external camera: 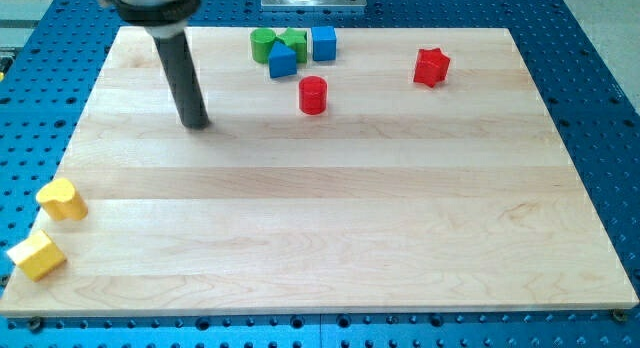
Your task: Place your arm at the bottom right side of the red circle
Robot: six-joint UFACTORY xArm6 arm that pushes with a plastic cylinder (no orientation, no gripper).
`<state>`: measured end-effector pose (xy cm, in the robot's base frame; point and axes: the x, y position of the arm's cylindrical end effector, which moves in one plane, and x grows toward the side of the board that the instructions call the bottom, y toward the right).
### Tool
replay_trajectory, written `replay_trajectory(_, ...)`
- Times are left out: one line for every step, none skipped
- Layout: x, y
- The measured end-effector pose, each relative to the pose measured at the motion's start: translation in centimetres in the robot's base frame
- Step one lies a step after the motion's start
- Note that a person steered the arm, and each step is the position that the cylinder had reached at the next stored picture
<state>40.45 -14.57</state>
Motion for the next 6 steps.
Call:
replay_trajectory(2.3, 0.8)
replay_trajectory(2.9, 1.0)
replay_trajectory(3.0, 1.0)
replay_trajectory(2.8, 1.1)
replay_trajectory(2.9, 1.1)
replay_trajectory(3.7, 8.0)
